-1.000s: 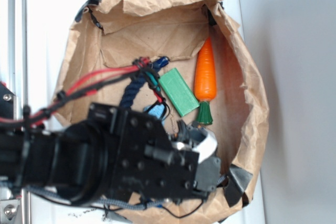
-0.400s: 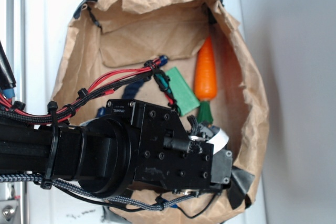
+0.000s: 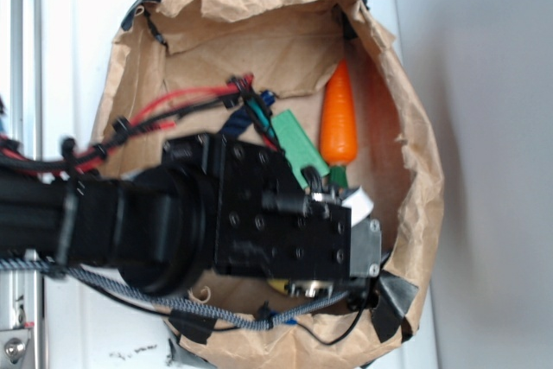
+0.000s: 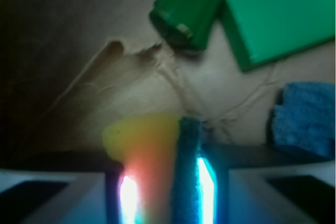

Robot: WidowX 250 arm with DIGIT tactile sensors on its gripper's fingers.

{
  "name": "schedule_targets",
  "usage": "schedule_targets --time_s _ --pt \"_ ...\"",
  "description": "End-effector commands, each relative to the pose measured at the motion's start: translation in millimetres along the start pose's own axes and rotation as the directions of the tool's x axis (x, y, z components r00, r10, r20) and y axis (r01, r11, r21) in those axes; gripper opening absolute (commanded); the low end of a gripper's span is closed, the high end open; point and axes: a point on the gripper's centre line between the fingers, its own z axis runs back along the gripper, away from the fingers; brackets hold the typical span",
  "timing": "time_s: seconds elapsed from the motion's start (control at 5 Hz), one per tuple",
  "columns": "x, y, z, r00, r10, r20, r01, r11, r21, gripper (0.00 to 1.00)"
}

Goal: Grab the green sponge.

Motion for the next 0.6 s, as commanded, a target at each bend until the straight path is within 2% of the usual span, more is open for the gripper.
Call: schedule_targets --time_s 0.0,0.2,0.4 --pt "33 12 80 1.000 0.001 0.015 0.000 0.997 -0.074 0.00" --pt "32 16 110 0.994 -0.051 0.093 0.047 0.998 0.053 0.00" --pt "35 27 129 0.988 -0.040 0.150 0.028 0.996 0.082 0.00"
